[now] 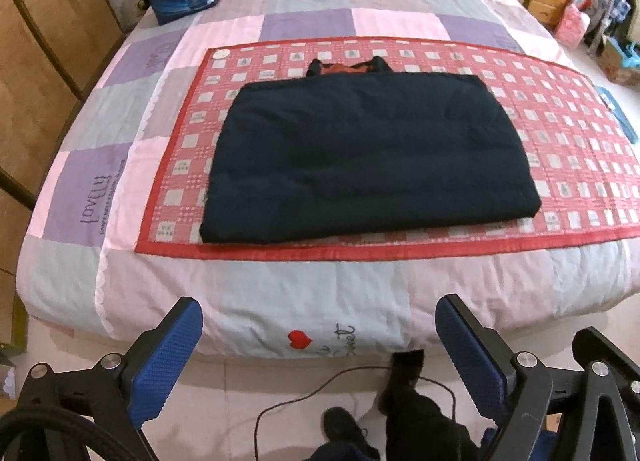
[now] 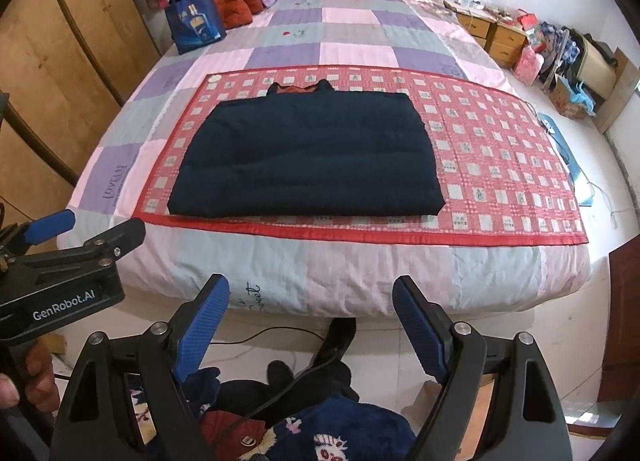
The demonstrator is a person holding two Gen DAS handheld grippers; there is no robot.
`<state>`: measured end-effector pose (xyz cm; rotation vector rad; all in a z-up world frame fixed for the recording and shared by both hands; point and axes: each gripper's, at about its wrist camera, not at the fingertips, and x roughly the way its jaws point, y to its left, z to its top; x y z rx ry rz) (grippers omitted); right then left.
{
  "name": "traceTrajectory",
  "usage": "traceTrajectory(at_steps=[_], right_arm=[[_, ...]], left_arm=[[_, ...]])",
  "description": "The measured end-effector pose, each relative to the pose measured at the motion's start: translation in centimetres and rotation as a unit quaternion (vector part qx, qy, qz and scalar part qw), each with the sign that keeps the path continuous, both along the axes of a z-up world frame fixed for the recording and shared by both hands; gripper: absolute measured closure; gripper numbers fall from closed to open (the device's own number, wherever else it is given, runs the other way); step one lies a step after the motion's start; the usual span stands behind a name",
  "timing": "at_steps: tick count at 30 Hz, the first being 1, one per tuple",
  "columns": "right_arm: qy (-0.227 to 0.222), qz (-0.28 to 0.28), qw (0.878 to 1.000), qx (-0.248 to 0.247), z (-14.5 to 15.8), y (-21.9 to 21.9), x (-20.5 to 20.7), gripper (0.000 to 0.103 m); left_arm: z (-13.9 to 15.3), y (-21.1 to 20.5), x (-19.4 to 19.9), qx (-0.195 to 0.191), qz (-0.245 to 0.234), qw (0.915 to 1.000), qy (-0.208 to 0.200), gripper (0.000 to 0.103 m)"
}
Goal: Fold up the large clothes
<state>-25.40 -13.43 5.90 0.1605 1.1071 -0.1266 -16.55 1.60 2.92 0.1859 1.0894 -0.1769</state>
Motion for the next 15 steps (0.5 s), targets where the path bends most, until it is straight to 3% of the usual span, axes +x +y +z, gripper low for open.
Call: traceTrajectory(at_steps=[15], right_arm=[[0.001, -0.013, 1.000, 0.000, 0.2, -2.1, 0.9, 0.016]], left_arm=[[-1.1, -1.9, 1.0, -0.008, 0.003, 0.9996, 0.025, 0.006]])
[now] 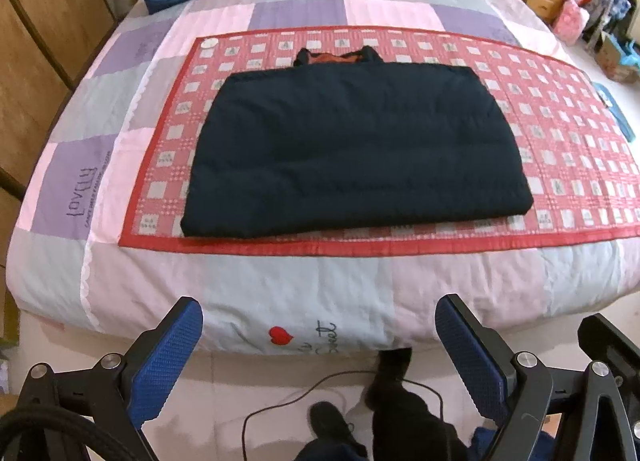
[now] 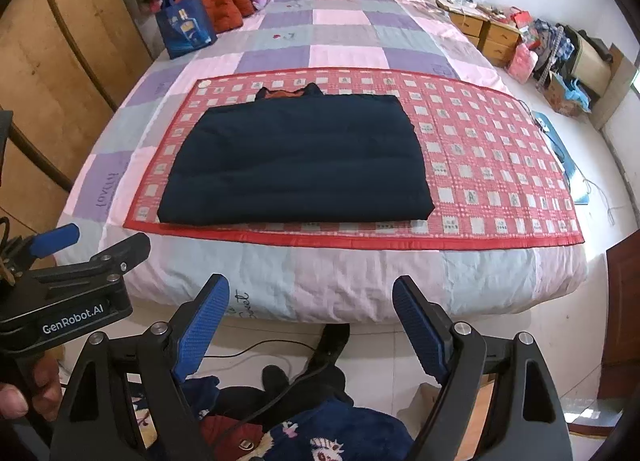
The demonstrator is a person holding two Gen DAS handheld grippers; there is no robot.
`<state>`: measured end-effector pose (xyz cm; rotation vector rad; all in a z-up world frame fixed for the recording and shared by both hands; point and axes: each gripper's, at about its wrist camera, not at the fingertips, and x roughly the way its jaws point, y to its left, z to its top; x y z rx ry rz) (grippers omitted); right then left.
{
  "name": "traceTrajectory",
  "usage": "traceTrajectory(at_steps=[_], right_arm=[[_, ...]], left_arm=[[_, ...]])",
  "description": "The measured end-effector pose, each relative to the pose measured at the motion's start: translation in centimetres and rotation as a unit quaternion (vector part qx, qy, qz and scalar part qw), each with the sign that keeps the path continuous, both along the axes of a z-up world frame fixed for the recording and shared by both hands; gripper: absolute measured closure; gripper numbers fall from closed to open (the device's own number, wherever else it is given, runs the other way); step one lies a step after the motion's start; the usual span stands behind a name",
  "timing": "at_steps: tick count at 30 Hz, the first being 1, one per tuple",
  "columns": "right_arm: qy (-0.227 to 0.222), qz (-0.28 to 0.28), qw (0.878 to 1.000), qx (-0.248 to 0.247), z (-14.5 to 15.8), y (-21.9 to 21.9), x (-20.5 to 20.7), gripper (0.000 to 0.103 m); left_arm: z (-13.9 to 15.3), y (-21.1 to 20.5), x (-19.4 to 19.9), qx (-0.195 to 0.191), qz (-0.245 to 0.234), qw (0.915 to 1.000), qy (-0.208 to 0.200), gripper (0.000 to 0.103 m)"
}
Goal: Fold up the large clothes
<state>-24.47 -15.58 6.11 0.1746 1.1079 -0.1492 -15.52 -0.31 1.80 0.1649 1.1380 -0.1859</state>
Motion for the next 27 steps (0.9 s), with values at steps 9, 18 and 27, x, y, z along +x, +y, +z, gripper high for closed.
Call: traceTrajectory(at_steps=[9, 18, 27], right_arm=[[0.011, -0.001, 1.000, -0.005, -0.7, -1.4, 1.6, 0.016], [0.024, 0.002, 1.000, -0.002, -1.1, -3.0, 3.9, 0.016], [0.030, 0.005, 1.000, 0.000, -1.4, -3.9, 5.7, 0.016]], left_arm=[[-1.2, -1.7, 1.6, 0.000, 0.000, 0.9998, 0.020, 0.006], [-1.8, -3.0, 3.5, 0.002, 0.000, 0.9995, 0.032, 0.006], [-2.1, -3.7, 4.9, 0.004, 0.002, 0.9993, 0.036, 0.006]])
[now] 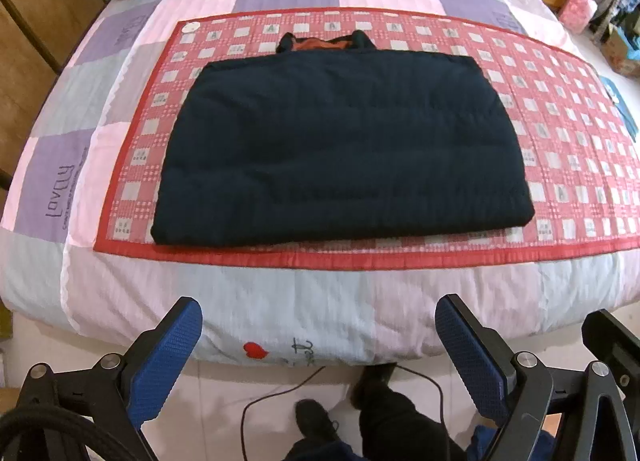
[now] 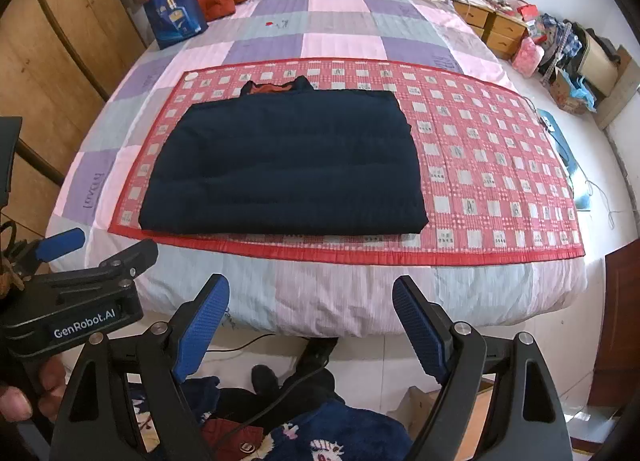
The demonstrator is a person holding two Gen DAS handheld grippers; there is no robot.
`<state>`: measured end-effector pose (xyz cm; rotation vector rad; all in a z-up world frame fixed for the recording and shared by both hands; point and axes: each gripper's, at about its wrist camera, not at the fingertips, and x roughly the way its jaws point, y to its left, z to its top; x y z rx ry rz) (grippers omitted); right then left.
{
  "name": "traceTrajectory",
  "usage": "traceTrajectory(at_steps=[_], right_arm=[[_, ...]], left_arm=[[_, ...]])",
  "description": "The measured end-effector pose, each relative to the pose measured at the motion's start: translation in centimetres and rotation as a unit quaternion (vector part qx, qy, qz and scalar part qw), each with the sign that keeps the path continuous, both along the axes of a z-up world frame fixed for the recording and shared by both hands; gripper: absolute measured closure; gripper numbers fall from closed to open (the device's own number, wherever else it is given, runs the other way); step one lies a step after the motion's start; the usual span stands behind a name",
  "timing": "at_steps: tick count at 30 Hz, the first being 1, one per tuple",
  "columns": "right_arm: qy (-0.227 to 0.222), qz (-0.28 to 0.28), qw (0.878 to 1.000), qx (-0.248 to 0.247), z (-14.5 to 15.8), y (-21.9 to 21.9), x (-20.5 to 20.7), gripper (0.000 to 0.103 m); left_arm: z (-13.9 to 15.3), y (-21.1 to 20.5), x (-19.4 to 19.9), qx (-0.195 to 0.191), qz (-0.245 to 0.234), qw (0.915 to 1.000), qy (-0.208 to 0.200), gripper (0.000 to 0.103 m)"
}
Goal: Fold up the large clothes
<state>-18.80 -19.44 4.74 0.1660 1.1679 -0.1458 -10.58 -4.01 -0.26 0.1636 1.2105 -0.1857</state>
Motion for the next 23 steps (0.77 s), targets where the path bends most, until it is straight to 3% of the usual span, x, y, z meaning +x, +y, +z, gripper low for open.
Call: traceTrajectory(at_steps=[23], right_arm=[[0.000, 0.003, 1.000, -0.004, 0.16, -0.21, 1.18, 0.016]], left_arm=[[0.04, 0.25, 0.74, -0.008, -0.008, 0.9999, 0.004, 0.006]])
